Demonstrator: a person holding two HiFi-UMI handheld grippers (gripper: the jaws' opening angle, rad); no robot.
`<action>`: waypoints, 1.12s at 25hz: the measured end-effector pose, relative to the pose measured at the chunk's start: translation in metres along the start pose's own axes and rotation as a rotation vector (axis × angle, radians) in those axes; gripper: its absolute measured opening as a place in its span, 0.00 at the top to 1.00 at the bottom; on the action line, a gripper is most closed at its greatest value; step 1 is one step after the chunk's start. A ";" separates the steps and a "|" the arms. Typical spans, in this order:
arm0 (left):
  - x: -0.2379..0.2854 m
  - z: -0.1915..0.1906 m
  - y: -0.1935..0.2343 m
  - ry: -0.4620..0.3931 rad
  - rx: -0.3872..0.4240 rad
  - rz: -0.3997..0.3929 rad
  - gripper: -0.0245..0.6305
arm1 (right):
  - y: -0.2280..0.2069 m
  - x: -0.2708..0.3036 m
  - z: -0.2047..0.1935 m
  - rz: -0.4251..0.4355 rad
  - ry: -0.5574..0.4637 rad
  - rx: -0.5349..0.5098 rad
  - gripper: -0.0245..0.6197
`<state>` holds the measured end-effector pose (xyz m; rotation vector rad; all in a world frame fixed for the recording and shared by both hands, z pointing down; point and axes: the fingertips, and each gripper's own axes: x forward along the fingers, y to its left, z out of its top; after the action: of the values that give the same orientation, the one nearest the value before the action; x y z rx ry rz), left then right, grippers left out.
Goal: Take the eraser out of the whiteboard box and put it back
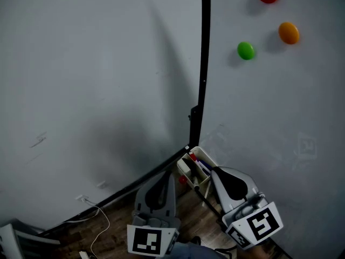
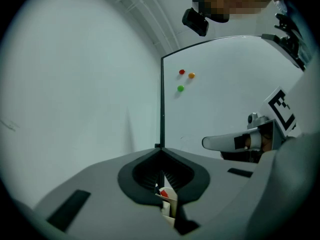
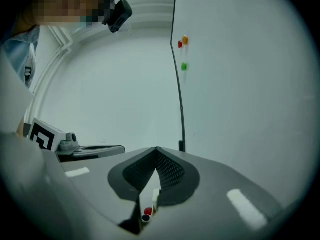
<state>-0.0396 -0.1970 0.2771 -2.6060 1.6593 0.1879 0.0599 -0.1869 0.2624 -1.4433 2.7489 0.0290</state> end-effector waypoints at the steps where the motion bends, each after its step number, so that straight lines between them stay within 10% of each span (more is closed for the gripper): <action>1: -0.001 0.000 -0.002 0.003 -0.001 -0.005 0.95 | 0.000 -0.002 0.001 -0.001 -0.004 -0.003 0.96; 28: 0.005 0.000 -0.010 0.007 0.005 -0.011 0.95 | -0.007 -0.004 0.004 -0.005 -0.031 -0.002 0.96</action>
<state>-0.0287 -0.1979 0.2764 -2.6151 1.6451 0.1743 0.0677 -0.1874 0.2584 -1.4377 2.7218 0.0534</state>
